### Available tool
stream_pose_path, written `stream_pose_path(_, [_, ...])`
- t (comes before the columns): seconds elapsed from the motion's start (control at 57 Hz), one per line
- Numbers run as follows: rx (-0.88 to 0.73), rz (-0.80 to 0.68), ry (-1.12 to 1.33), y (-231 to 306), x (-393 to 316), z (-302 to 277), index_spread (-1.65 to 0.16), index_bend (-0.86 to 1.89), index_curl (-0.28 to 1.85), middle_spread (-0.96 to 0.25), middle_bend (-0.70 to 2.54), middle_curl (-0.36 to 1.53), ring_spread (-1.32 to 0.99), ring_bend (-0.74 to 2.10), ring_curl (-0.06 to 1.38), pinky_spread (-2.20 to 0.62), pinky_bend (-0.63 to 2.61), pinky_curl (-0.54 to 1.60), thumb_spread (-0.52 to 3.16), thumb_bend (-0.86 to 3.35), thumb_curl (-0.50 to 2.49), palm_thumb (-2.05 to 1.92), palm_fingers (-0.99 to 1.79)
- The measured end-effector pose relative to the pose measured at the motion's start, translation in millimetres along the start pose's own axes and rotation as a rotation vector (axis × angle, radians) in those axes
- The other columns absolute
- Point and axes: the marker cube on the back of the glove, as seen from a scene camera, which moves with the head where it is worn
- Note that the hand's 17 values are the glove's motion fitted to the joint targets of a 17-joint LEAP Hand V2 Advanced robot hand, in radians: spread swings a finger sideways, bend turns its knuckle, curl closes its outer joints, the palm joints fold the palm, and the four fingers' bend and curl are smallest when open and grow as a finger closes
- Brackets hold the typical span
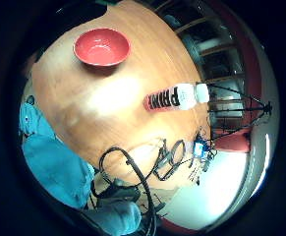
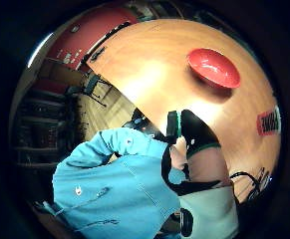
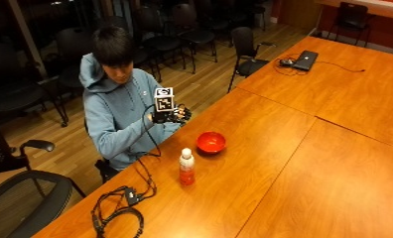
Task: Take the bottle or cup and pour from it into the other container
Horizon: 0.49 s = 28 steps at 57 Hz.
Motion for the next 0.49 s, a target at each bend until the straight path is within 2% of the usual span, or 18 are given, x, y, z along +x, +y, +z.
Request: stream_pose_path(0.491, [0.059,0.185,0.065,38,60,-13,-0.39,0.17,0.3,0.01,0.18,0.26,0.15,0.29,0.25,0.26,0.54,0.24,1.12,-0.02,0.41,0.7,0.25])
